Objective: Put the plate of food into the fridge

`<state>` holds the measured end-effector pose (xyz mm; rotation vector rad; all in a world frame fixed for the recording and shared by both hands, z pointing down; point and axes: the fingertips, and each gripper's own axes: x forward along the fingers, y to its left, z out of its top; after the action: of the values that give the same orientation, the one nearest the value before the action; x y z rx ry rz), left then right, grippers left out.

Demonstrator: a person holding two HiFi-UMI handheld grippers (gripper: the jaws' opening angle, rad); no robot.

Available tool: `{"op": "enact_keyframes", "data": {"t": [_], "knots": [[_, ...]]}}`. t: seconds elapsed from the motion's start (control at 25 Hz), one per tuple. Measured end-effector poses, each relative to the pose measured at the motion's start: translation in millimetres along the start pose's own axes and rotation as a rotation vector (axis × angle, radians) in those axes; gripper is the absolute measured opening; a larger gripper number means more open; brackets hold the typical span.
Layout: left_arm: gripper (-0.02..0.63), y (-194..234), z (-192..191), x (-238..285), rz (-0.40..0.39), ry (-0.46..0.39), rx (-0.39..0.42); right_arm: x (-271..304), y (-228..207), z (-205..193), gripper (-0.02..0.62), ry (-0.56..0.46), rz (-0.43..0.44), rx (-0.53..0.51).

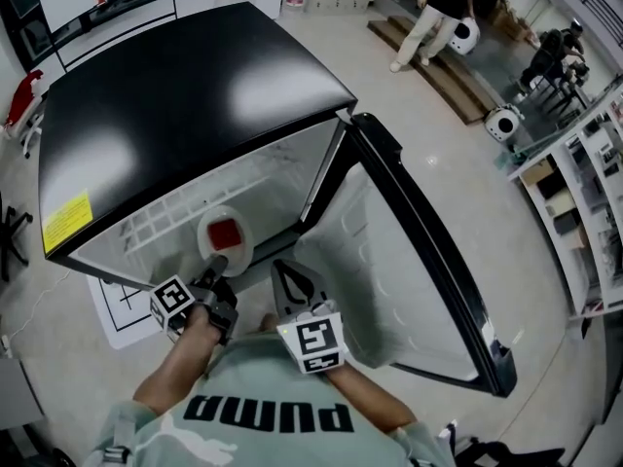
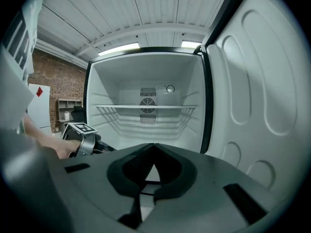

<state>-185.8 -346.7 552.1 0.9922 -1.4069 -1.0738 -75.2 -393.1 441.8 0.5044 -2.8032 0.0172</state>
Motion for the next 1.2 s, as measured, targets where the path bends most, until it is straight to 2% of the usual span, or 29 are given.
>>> {"op": "enact_keyframes", "data": {"t": [0.16,0.6,0.8,1.2], "knots": [[0.048,12,12,10,0.031,-0.024,-0.001,10,-3,2,0.005,0.006,0.021,-0.012],[0.048,24,28,25,0.053,-0.049,0.002,28,-3,0,0.005,0.03,0.048,0.0],[0.048,30,31,29,0.067,-0.056,-0.001,36,-8,-1,0.005,0.029,0.035,0.015],[0.048,38,37,35,0.095,-0.08,0.003,46,-4,-2,0.005,0.048,0.073,0.024]]}}
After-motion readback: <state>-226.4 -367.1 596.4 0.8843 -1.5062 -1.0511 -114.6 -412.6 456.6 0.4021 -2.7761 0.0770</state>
